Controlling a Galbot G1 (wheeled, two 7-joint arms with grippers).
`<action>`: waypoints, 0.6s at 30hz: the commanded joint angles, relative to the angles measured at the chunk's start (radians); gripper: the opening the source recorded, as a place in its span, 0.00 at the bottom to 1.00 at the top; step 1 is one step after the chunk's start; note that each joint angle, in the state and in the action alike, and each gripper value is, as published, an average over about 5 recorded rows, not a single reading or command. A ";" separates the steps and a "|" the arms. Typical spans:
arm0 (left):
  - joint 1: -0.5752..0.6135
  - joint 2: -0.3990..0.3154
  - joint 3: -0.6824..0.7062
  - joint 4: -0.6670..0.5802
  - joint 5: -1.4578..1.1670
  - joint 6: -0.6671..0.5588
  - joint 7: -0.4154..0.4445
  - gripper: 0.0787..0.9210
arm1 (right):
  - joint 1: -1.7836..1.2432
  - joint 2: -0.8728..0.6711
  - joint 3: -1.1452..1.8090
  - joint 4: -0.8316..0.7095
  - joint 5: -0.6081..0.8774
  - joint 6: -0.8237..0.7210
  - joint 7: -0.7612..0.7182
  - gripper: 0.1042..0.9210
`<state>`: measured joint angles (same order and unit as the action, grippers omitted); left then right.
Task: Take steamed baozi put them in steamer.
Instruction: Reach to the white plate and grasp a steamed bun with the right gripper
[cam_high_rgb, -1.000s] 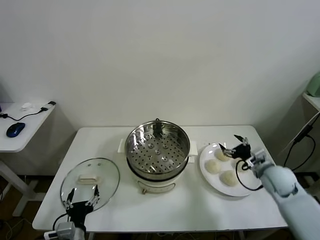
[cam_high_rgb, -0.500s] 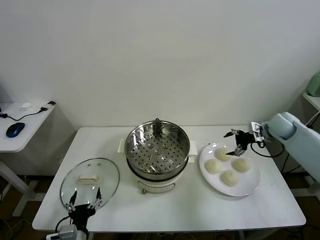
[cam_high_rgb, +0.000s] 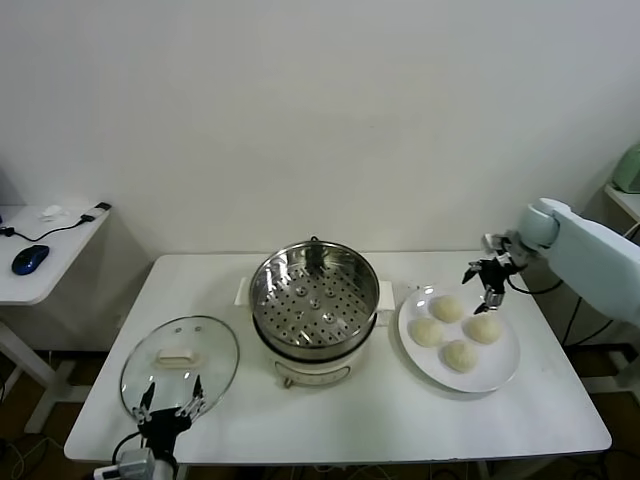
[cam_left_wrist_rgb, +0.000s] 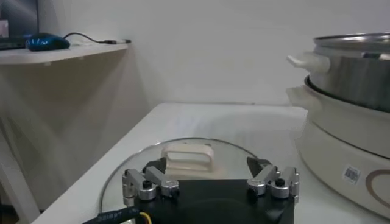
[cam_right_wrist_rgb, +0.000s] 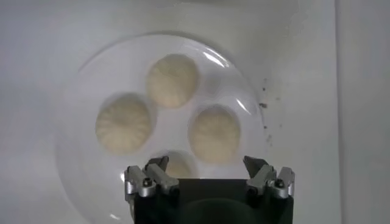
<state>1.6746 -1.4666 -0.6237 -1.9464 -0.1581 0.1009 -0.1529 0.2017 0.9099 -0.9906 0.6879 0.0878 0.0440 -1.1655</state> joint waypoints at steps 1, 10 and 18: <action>0.001 -0.001 0.000 0.011 -0.002 0.001 0.003 0.88 | -0.046 0.138 0.012 -0.179 -0.051 -0.014 0.028 0.88; 0.001 -0.008 0.003 0.009 0.002 0.004 0.005 0.88 | -0.079 0.182 0.079 -0.245 -0.112 -0.018 0.029 0.88; 0.005 -0.010 0.002 0.005 0.004 0.004 0.004 0.88 | -0.084 0.210 0.105 -0.270 -0.139 -0.016 0.022 0.74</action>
<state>1.6766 -1.4761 -0.6212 -1.9409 -0.1552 0.1041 -0.1481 0.1321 1.0786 -0.9153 0.4712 -0.0193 0.0323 -1.1479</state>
